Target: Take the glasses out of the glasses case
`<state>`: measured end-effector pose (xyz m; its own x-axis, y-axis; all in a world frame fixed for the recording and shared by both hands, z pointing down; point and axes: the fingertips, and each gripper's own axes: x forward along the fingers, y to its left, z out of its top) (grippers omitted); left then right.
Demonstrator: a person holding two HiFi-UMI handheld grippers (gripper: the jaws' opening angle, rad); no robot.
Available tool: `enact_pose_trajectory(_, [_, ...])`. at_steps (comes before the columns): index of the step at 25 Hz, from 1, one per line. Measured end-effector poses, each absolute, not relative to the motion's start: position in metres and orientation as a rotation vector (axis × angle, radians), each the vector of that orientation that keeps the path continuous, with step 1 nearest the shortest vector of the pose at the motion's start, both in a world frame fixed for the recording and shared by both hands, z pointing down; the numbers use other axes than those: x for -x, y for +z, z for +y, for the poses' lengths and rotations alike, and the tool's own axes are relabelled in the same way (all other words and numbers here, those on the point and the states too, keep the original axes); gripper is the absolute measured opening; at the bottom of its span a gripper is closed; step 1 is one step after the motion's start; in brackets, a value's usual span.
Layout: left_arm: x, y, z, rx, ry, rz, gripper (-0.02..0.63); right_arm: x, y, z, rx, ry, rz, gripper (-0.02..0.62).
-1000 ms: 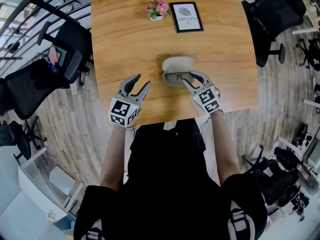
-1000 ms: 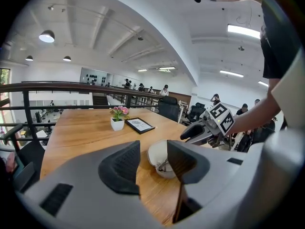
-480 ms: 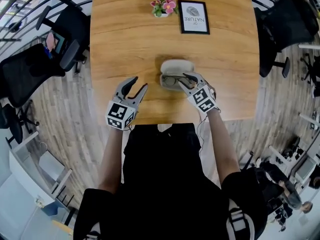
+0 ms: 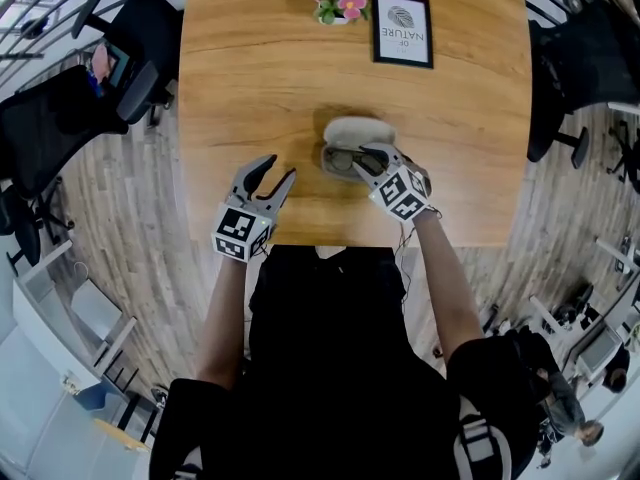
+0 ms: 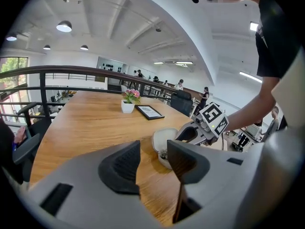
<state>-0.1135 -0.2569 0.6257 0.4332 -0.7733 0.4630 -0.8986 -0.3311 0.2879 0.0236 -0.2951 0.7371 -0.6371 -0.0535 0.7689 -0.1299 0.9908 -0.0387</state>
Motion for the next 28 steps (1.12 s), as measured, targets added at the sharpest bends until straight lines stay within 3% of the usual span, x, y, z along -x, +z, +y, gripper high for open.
enact_pose_trajectory(15, [0.115,0.633,-0.256,-2.145,0.335,-1.398,0.187,-0.016,0.752,-0.292,0.031,0.049,-2.193,0.031])
enact_pose_trajectory(28, [0.118,0.619,-0.262,-2.246,0.331,-1.363,0.187,-0.015,0.741,-0.288,-0.011,-0.022,-2.169,0.025])
